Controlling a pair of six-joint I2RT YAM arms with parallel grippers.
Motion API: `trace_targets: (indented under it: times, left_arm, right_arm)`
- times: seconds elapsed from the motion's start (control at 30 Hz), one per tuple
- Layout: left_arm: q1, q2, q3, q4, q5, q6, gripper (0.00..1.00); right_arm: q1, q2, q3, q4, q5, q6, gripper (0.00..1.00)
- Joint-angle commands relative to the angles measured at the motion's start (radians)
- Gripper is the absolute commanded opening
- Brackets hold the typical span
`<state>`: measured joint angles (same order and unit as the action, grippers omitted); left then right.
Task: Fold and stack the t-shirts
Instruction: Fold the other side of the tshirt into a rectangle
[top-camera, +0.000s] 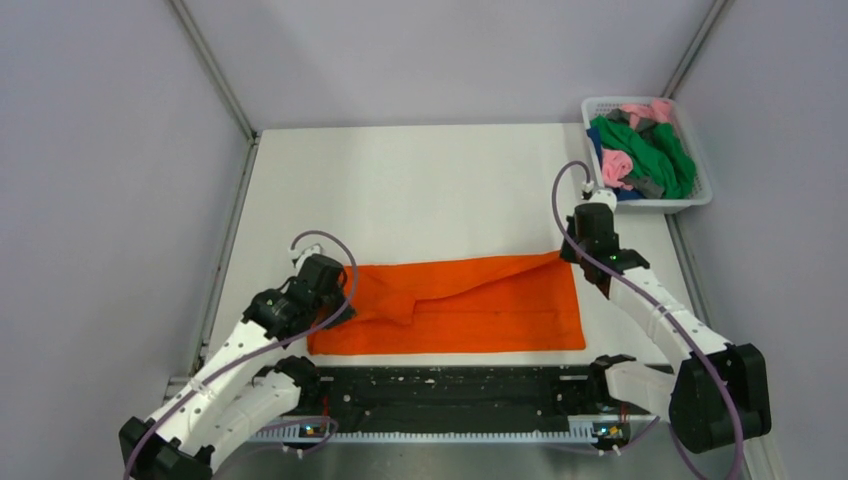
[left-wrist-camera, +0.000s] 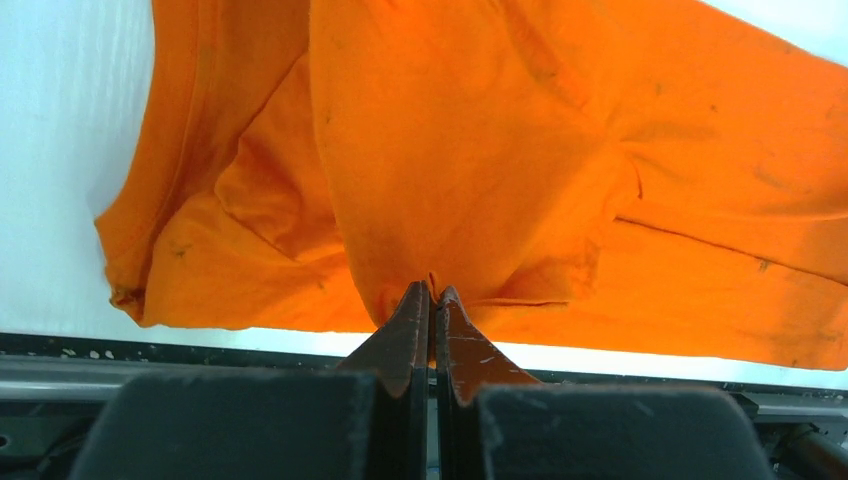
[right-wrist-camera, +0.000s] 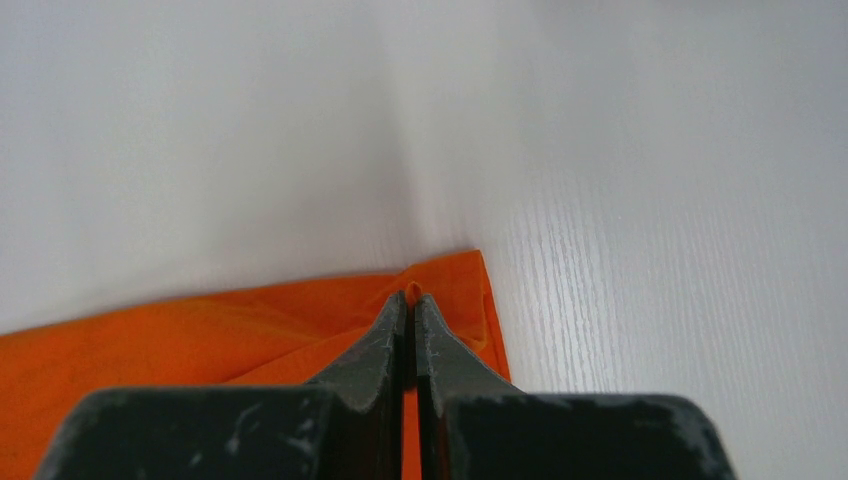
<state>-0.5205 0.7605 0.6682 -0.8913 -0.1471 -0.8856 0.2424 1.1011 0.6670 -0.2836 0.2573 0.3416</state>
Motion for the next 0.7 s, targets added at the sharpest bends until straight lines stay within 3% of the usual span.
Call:
trace_targets:
  times: [0.0,0.1,0.23,0.37,0.4,0.5,0.57,0.6,0.63,0.67]
  left_arm:
    - [-0.031,-0.046,-0.066,-0.008,0.010,-0.121,0.00]
    - [-0.054,-0.055,-0.119,0.021,0.032,-0.162,0.00]
    - [-0.069,-0.054,-0.123,-0.019,0.026,-0.183,0.11]
    - [-0.079,-0.073,-0.075,-0.119,0.009,-0.184,0.51]
    - [-0.081,-0.081,-0.061,-0.137,0.005,-0.178,0.58]
    - [-0.080,-0.103,-0.021,-0.163,-0.003,-0.161,0.65]
    - [-0.080,-0.112,-0.003,-0.152,-0.015,-0.144,0.73]
    - [-0.080,-0.110,0.001,-0.129,-0.024,-0.135,0.82]
    - [-0.079,-0.105,0.004,-0.102,-0.031,-0.124,0.94]
    - [-0.080,-0.092,0.004,-0.054,-0.032,-0.113,0.98]
  right_arm:
    - [0.008,0.009,-0.020,0.036,0.017,0.010,0.00]
    - [0.008,0.013,-0.031,0.039,0.027,0.025,0.03]
    - [0.006,0.014,-0.041,0.025,0.048,0.042,0.06]
    - [0.007,-0.009,-0.041,-0.013,0.116,0.068,0.41]
    - [0.007,-0.019,-0.041,-0.022,0.128,0.073,0.44]
    - [0.008,-0.059,-0.038,-0.059,0.162,0.095,0.64]
    - [0.007,-0.088,-0.041,-0.074,0.173,0.110,0.89]
    - [0.008,-0.102,-0.043,-0.077,0.164,0.113,0.97]
    - [0.007,-0.116,-0.045,-0.078,0.150,0.117,0.99]
    - [0.008,-0.126,-0.048,-0.074,0.123,0.123,0.99]
